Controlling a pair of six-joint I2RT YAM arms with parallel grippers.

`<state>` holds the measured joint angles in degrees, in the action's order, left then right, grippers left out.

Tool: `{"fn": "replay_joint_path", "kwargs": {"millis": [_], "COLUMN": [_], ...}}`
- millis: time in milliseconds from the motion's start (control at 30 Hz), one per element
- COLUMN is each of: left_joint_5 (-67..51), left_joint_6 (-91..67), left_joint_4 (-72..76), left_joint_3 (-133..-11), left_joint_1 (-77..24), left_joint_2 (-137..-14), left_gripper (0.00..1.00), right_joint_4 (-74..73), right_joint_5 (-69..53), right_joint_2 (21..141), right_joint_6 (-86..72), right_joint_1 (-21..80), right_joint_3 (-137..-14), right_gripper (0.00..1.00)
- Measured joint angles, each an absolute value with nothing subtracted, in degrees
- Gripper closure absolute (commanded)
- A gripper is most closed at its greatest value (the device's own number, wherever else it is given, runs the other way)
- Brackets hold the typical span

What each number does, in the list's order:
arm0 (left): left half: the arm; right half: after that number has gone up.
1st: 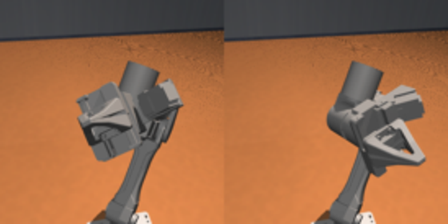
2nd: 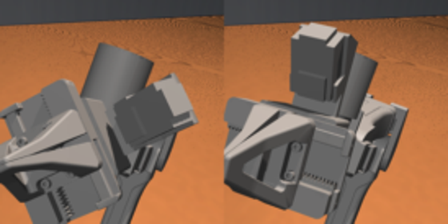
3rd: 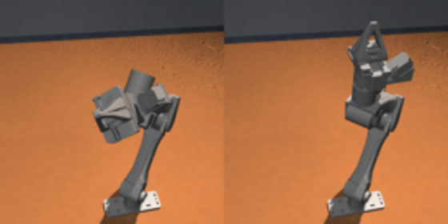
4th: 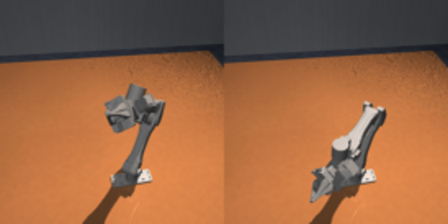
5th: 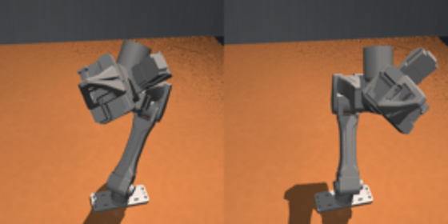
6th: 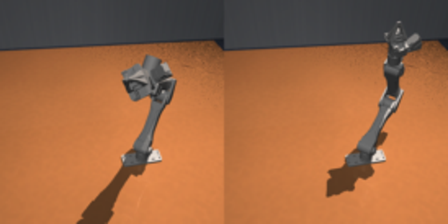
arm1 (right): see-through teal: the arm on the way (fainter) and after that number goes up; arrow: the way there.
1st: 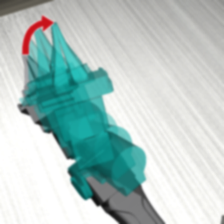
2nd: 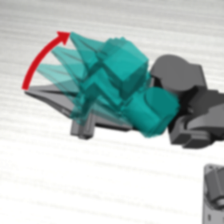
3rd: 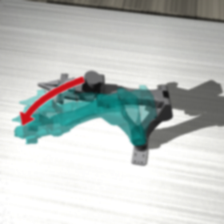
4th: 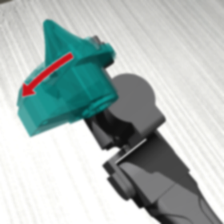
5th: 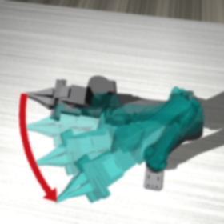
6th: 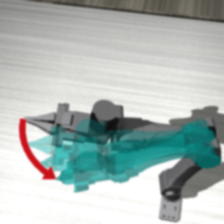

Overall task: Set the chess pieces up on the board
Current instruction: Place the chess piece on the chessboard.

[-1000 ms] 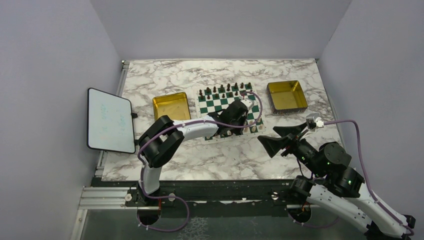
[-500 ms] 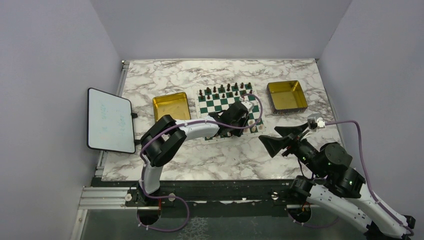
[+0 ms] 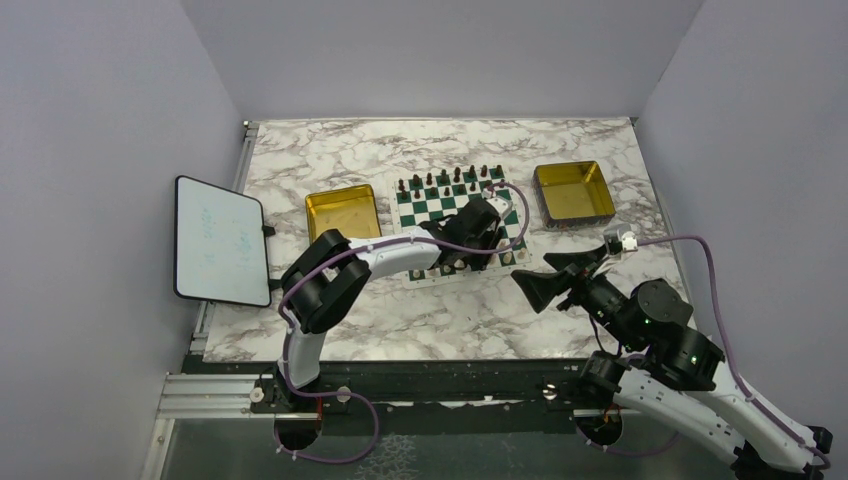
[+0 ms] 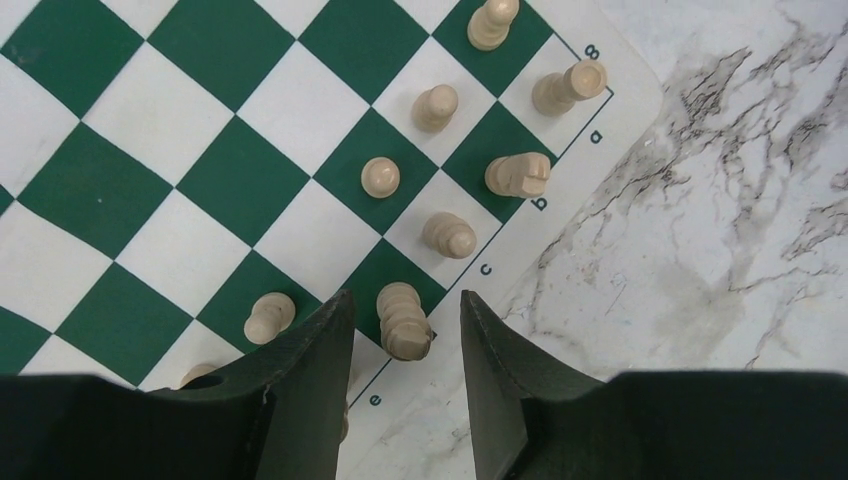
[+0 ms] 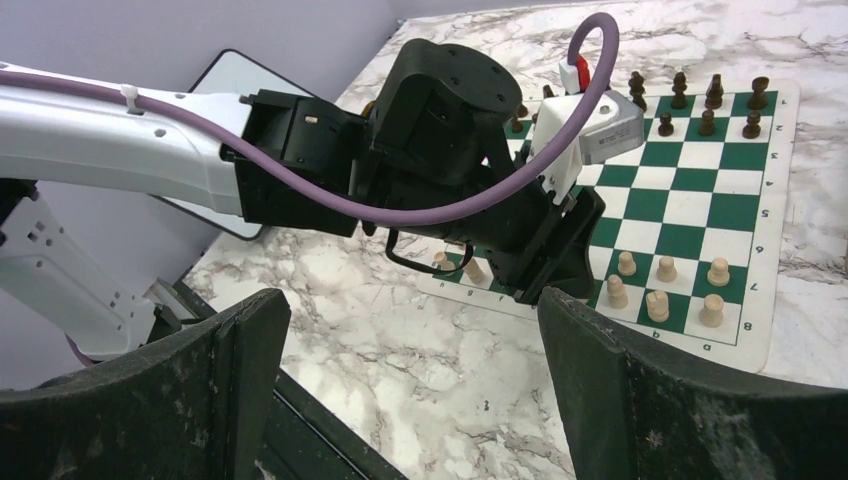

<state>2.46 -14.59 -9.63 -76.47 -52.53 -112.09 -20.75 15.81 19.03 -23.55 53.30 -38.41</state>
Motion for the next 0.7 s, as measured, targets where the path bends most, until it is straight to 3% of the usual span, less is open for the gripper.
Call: {"fn": "replay_joint_path", "kwargs": {"millis": [700], "left_joint_5": [7.16], "left_joint_6": [-14.85], "left_joint_4": [-19.44], "left_joint_3": [-83.79], "left_joint_1": [-51.62], "left_joint_2": [-108.84], "left_gripper": [0.52], "right_joint_4": [-20.73], "right_joint_5": [15.94], "right_joint_2": [19.03], "right_joint_6": [-23.53], "right_joint_1": [53.32], "right_joint_3": [-35.97], "right_gripper": [0.00]}}
